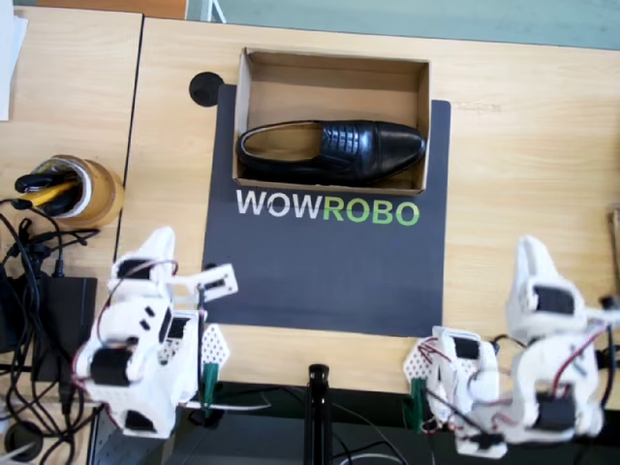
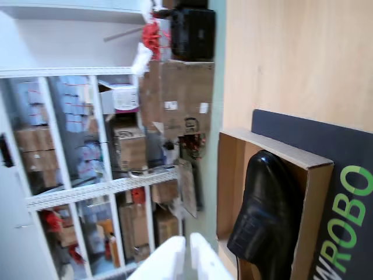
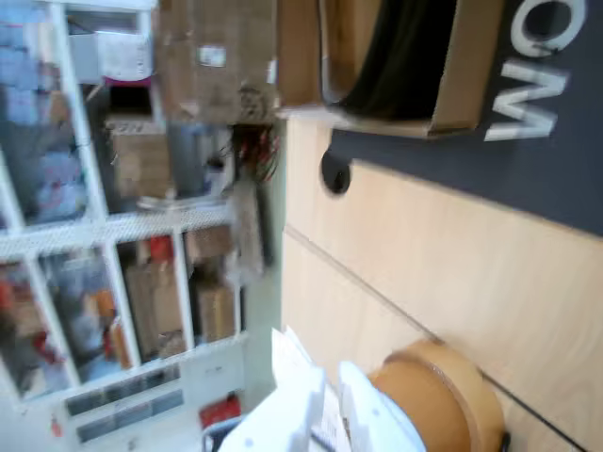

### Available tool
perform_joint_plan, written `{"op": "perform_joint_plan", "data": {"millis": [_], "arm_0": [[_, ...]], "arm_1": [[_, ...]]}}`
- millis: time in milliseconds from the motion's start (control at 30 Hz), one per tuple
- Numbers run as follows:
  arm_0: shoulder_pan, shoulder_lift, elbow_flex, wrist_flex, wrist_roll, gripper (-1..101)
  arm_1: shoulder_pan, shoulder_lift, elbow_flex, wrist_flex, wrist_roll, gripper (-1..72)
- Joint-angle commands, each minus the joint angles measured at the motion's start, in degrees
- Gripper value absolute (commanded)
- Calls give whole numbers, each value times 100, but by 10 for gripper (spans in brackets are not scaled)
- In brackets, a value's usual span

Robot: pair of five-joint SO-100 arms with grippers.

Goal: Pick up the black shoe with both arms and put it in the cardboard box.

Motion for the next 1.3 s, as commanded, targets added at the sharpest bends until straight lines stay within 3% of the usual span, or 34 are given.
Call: {"op": "perform_joint_plan", "data": {"millis": [0,533,800,1267], "arm_0": [[-149,580,483,88,18,-2],[-527,2900,3208,18,387,-2],[-510,2900,4421,-483,554,-2],[-527,2900,6082,-879,809,-2]], "arm_1": [[360,1143,896,-237,-97,-1],[615,4579,4131,-896,-448,-2],[352,4685,5317,-1222,-747,-2],[193,4693,8965,-2206,-615,-1]]}}
